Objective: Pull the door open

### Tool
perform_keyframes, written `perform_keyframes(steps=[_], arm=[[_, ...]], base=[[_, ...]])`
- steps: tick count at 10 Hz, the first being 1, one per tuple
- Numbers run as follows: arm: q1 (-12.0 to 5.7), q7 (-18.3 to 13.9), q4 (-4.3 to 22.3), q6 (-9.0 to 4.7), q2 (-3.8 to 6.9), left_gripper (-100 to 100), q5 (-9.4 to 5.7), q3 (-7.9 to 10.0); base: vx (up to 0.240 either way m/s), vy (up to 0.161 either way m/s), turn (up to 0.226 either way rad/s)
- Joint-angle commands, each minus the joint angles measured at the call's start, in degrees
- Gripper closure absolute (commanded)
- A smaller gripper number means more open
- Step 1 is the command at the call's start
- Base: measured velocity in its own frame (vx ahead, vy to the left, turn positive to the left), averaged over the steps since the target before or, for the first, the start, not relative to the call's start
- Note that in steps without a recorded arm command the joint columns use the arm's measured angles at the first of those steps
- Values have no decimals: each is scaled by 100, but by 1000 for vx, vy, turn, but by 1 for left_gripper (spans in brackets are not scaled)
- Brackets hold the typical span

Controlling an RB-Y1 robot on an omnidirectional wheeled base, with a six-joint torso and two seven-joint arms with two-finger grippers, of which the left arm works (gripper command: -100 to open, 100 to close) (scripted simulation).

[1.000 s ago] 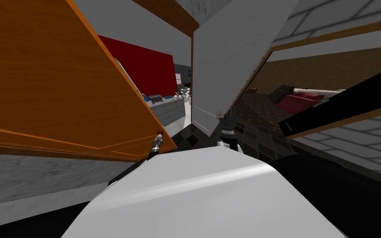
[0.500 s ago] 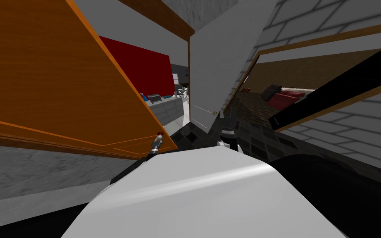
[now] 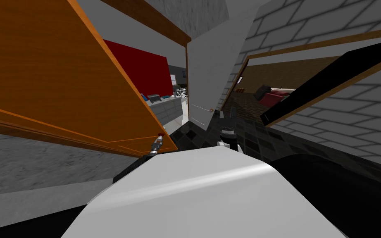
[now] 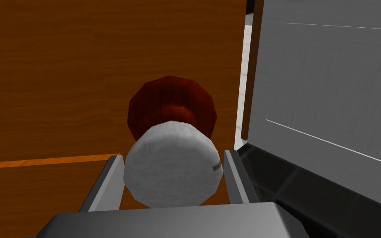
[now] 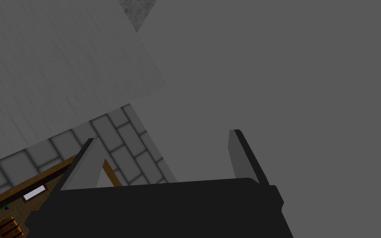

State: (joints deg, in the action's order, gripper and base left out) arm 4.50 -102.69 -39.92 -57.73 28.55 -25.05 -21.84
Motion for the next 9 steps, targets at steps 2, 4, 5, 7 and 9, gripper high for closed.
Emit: perform_keyframes(steps=[2, 4, 5, 7, 9], arm=[[72, -116, 51, -197, 97, 100, 46, -95], [138, -223, 98, -376, 185, 100, 87, -182], [172, -277, 121, -467, 229, 100, 108, -226], [231, -372, 163, -627, 308, 100, 145, -304], [249, -375, 150, -625, 321, 100, 159, -327]], base=[[-179, 45, -140], [-180, 43, -101], [-227, 108, -157], [-197, 80, -109], [-127, 44, -61]])
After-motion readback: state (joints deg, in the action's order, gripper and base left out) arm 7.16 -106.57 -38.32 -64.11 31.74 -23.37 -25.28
